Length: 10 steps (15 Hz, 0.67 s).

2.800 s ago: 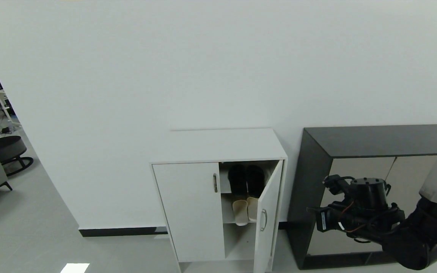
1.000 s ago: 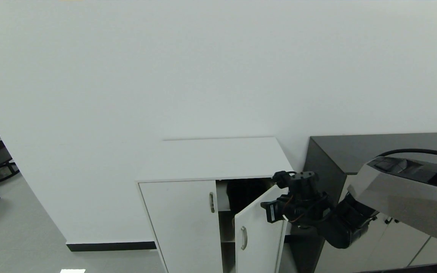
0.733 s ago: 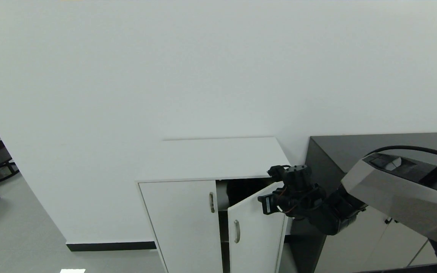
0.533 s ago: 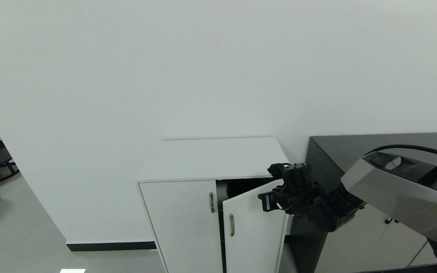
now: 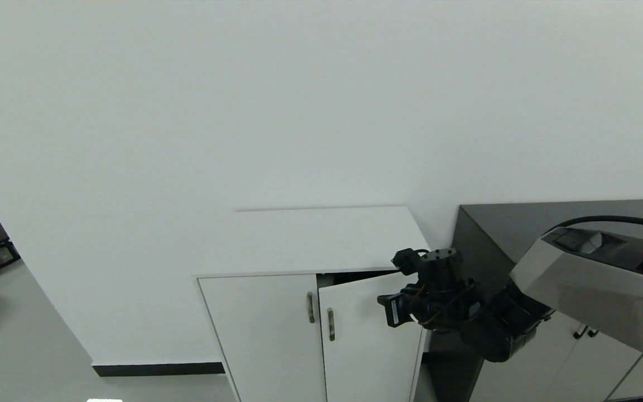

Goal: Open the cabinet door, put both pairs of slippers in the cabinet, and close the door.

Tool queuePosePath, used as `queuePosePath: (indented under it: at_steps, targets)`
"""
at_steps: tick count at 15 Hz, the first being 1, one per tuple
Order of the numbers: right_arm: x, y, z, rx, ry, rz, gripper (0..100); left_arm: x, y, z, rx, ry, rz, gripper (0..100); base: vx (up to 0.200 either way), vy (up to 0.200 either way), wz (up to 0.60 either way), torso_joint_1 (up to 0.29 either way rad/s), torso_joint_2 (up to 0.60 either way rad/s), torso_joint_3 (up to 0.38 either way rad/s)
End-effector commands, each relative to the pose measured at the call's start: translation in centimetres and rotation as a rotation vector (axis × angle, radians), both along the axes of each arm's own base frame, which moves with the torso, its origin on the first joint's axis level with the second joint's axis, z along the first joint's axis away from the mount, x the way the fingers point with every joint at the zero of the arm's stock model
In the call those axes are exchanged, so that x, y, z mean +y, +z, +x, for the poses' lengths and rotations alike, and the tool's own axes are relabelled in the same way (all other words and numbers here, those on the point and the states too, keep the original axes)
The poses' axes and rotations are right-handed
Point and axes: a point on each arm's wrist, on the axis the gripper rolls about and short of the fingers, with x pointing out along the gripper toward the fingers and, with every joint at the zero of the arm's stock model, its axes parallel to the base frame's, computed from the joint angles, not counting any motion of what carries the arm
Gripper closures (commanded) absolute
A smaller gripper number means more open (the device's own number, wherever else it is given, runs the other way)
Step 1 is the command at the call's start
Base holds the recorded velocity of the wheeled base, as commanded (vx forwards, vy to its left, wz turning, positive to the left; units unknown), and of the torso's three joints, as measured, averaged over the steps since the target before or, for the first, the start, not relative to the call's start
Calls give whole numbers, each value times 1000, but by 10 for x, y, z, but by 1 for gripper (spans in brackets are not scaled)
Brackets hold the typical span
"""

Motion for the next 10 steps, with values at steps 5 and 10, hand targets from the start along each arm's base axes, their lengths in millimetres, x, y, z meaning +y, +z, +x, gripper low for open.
queuePosePath:
  at_steps: [5,10]
  targets:
    - [5,-2,13,-14,-5,9,100,0,0,0,0,1,-1,100,0,0,0,0,0,0]
    - [-9,-13,41,7,-65,-3,100,0,0,0,0,1,-1,100,0,0,0,0,0,0]
